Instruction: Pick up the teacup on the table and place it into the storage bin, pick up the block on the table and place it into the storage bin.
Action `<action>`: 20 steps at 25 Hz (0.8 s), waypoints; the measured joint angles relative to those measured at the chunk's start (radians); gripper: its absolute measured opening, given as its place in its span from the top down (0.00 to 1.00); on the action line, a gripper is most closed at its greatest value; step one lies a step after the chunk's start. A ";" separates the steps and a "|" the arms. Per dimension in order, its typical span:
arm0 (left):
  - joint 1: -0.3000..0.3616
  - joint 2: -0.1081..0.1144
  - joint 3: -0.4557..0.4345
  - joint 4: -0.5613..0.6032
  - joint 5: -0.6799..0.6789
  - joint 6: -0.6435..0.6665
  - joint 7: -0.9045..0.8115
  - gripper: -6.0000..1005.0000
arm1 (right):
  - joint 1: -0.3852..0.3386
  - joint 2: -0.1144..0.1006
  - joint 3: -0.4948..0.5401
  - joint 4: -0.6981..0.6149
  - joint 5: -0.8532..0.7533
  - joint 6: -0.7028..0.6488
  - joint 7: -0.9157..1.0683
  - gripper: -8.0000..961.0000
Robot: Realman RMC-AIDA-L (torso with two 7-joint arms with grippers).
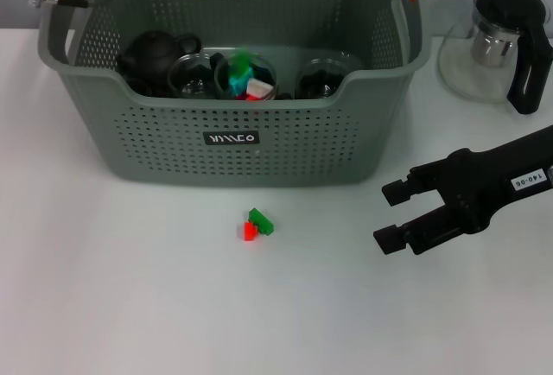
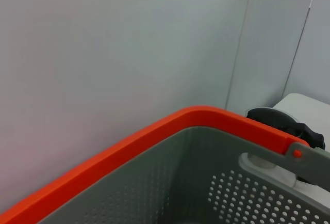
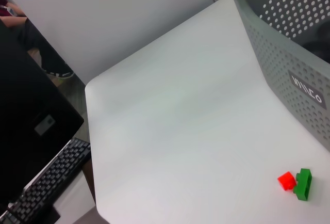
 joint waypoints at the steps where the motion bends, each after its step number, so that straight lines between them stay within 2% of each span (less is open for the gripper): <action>1: 0.001 0.001 0.000 0.004 0.000 0.002 0.000 0.50 | 0.000 0.001 0.001 0.000 0.000 0.000 0.000 0.01; 5: 0.009 0.004 0.001 0.038 0.003 0.038 0.000 0.34 | -0.001 0.001 0.002 0.005 0.000 -0.002 -0.001 0.01; 9: 0.050 -0.001 -0.008 0.157 -0.034 0.173 0.022 0.16 | -0.002 -0.001 0.000 0.014 0.000 -0.003 -0.005 0.02; 10: 0.080 -0.013 -0.007 0.226 -0.071 0.259 0.065 0.12 | -0.002 -0.002 0.000 0.017 0.000 -0.003 -0.006 0.02; 12: 0.103 -0.027 -0.004 0.280 -0.108 0.342 0.116 0.10 | -0.003 -0.005 0.002 0.023 0.000 -0.002 -0.008 0.01; 15: 0.157 -0.064 0.002 0.367 -0.169 0.509 0.231 0.06 | -0.003 -0.007 0.003 0.026 0.000 0.001 -0.009 0.01; 16: 0.176 -0.080 0.005 0.394 -0.176 0.547 0.255 0.05 | -0.003 -0.007 0.004 0.027 0.000 0.003 -0.009 0.01; 20: 0.246 -0.123 0.065 0.480 -0.173 0.642 0.303 0.05 | -0.003 -0.009 0.005 0.027 0.000 0.006 -0.008 0.02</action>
